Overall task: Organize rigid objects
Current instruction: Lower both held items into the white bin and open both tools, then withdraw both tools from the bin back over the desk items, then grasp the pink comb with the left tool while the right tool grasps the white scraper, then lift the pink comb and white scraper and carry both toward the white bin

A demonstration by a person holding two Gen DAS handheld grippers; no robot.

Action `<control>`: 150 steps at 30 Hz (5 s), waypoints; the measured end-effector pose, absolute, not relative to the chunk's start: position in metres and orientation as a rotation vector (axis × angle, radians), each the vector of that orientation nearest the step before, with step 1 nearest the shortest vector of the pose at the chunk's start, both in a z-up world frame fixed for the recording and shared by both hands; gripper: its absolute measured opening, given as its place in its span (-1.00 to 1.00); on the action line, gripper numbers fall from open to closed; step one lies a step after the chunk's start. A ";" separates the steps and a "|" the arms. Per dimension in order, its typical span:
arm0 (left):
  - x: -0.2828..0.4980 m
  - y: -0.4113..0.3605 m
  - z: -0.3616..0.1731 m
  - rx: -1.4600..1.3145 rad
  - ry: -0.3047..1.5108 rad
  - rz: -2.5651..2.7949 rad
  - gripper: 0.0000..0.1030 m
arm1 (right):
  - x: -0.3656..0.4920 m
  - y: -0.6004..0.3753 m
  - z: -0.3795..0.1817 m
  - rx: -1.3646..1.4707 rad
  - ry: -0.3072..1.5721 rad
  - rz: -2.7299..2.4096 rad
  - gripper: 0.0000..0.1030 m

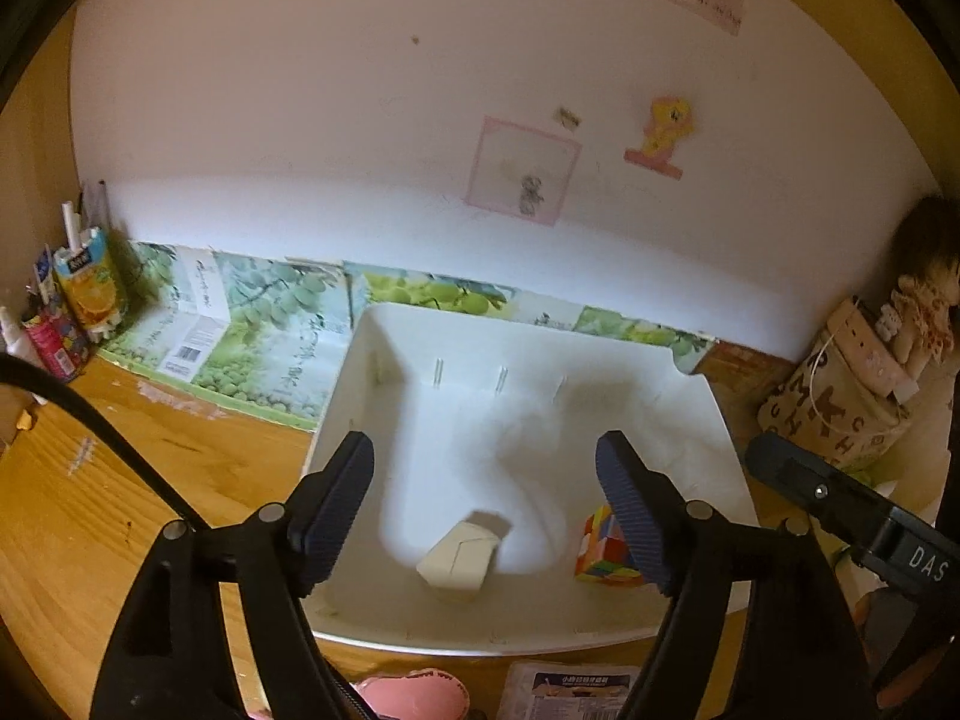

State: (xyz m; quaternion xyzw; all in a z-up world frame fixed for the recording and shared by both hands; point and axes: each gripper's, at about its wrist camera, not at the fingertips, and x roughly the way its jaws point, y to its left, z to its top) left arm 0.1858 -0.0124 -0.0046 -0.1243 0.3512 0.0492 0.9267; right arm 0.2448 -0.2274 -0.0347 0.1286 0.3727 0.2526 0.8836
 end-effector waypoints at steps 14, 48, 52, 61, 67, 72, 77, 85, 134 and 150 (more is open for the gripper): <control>0.107 -0.012 0.050 -0.181 0.545 0.214 0.66 | 0.198 -0.242 0.002 0.340 0.714 0.592 0.59; -0.010 0.089 0.023 -0.168 0.751 0.100 0.76 | 0.011 -0.247 -0.028 0.425 0.613 0.248 0.65; -0.005 0.093 0.005 -0.129 0.844 0.043 0.76 | -0.008 -0.236 -0.044 0.432 0.634 0.218 0.65; 0.005 0.095 -0.036 -0.081 1.034 -0.054 0.76 | -0.034 -0.200 -0.082 0.396 0.722 0.270 0.65; 0.017 0.090 -0.062 -0.055 1.158 -0.086 0.76 | -0.046 -0.176 -0.099 0.322 0.747 0.304 0.80; 0.028 0.090 -0.083 -0.087 1.259 -0.085 0.76 | -0.042 -0.159 -0.107 0.262 0.799 0.325 0.80; 0.040 0.091 -0.104 -0.090 1.366 -0.071 0.76 | -0.038 -0.143 -0.118 0.179 0.864 0.339 0.80; 0.054 0.098 -0.134 -0.165 1.498 -0.054 0.75 | -0.035 -0.116 -0.141 0.002 0.927 0.344 0.80; 0.094 0.084 -0.150 -0.187 1.612 -0.152 -0.49 | 0.011 -0.054 -0.176 -0.269 1.106 0.399 0.60; 0.066 0.103 -0.151 -0.247 1.608 -0.097 -0.51 | -0.012 -0.062 -0.170 -0.284 1.122 0.433 0.60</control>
